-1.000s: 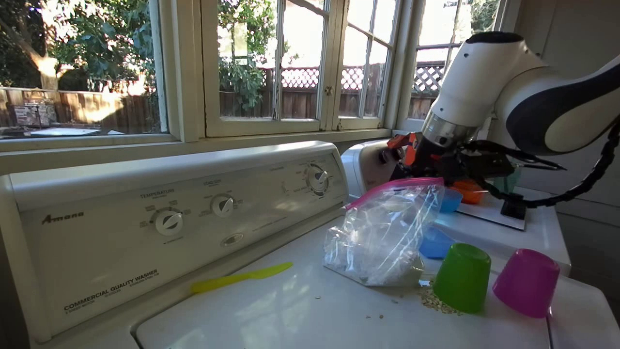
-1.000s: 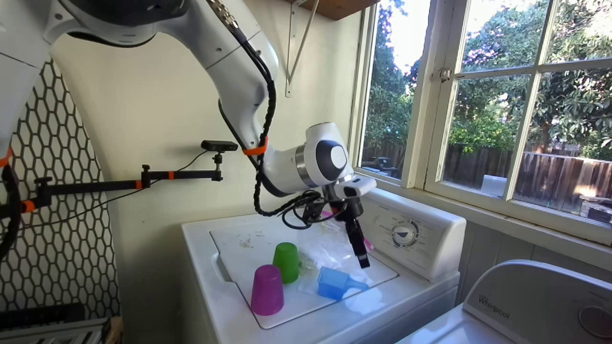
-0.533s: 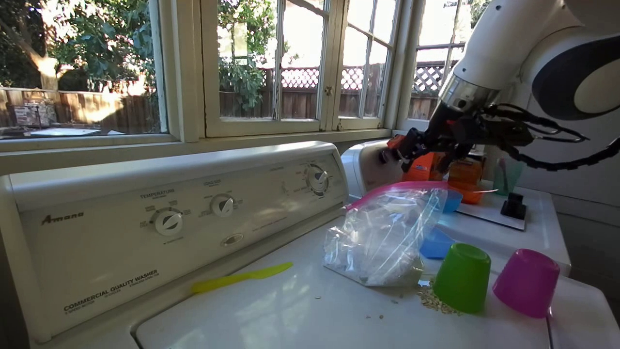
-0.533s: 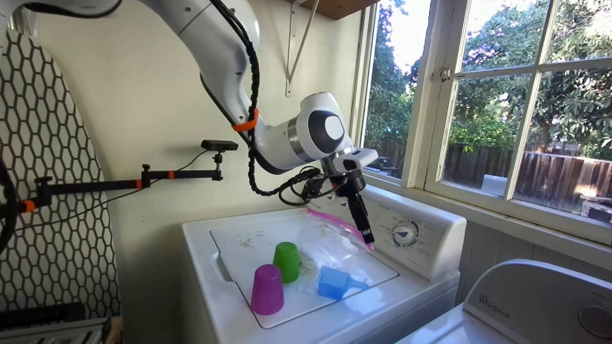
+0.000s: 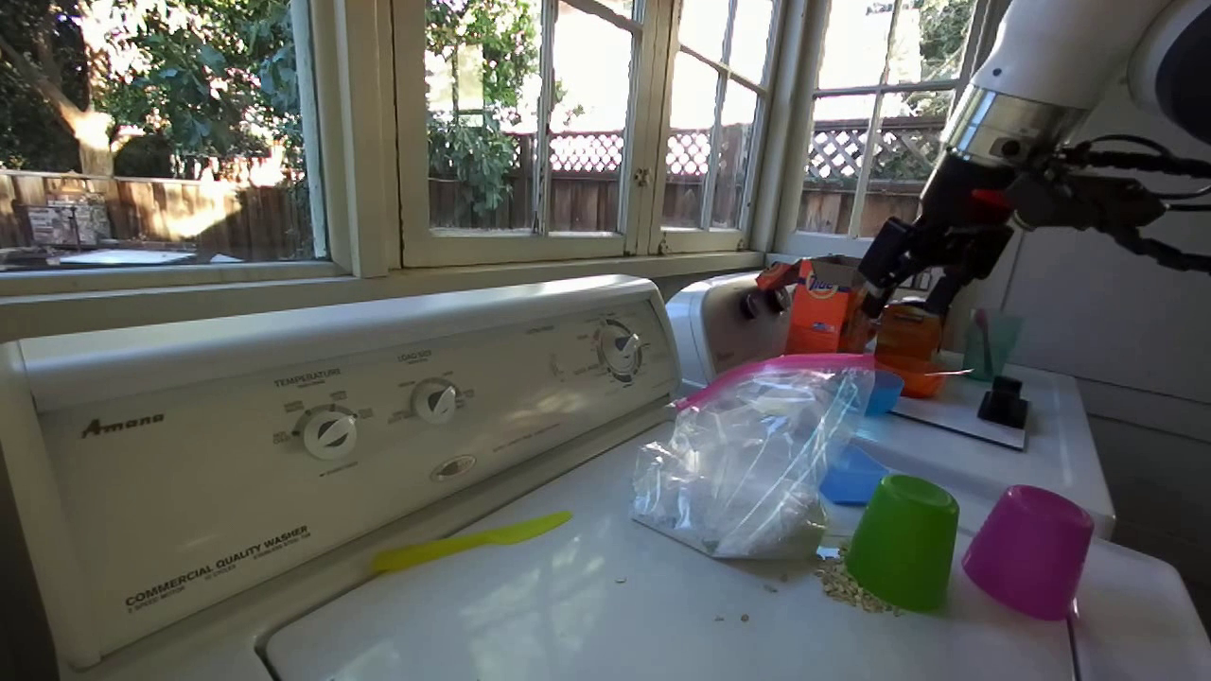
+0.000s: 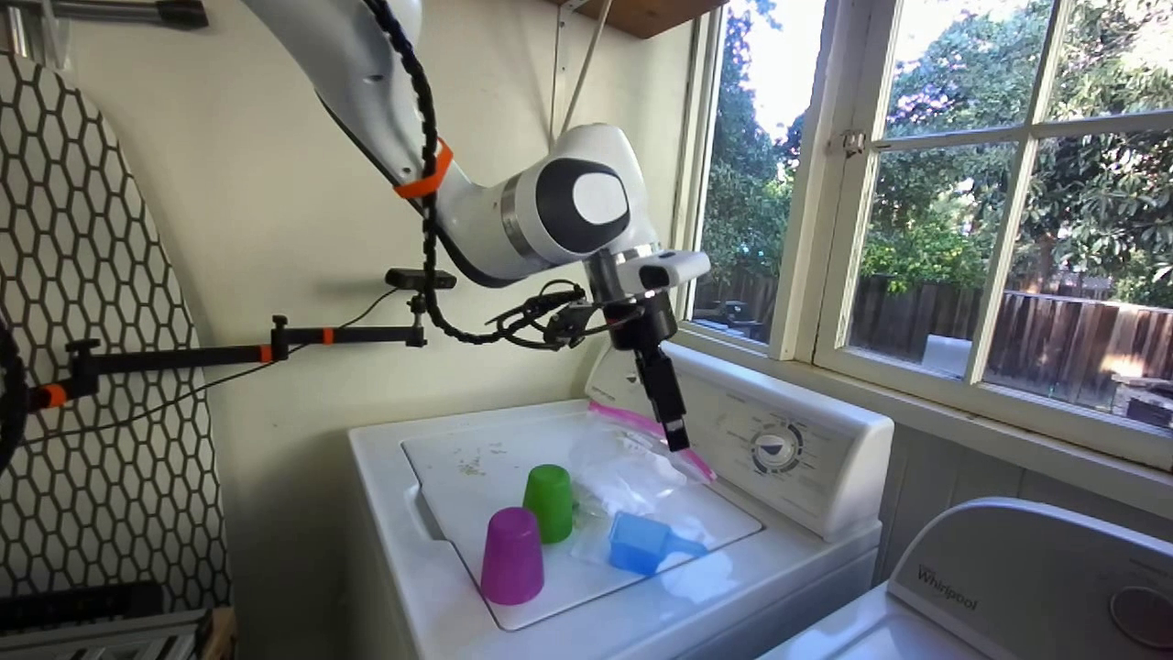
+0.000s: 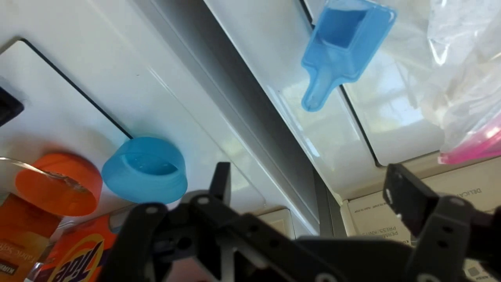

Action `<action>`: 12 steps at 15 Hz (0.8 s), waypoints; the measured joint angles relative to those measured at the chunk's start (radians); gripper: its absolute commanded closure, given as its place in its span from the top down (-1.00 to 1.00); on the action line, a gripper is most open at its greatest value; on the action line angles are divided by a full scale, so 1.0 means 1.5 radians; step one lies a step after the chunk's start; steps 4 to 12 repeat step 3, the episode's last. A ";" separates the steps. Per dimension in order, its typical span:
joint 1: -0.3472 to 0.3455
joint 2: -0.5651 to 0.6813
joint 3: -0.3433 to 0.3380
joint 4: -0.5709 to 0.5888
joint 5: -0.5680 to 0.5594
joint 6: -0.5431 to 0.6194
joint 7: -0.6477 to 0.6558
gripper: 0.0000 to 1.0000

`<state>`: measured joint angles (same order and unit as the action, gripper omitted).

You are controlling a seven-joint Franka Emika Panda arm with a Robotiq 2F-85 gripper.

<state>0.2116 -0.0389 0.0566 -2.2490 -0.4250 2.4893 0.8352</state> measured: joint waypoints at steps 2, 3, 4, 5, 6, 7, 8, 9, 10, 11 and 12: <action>-0.011 -0.013 0.008 -0.005 0.002 -0.001 -0.006 1.00; -0.014 -0.012 0.011 -0.004 0.002 -0.001 -0.006 1.00; -0.014 -0.012 0.011 -0.004 0.002 -0.001 -0.006 1.00; -0.014 -0.012 0.011 -0.004 0.002 -0.001 -0.006 1.00; -0.014 -0.012 0.011 -0.004 0.002 -0.001 -0.006 1.00; -0.014 -0.012 0.011 -0.004 0.002 -0.001 -0.006 1.00; -0.014 -0.012 0.011 -0.004 0.002 -0.001 -0.006 1.00; -0.014 -0.012 0.011 -0.004 0.002 -0.001 -0.006 1.00; -0.014 -0.012 0.011 -0.004 0.002 -0.001 -0.006 1.00; -0.014 -0.012 0.011 -0.004 0.002 -0.001 -0.006 1.00; -0.014 -0.012 0.011 -0.004 0.002 -0.001 -0.006 1.00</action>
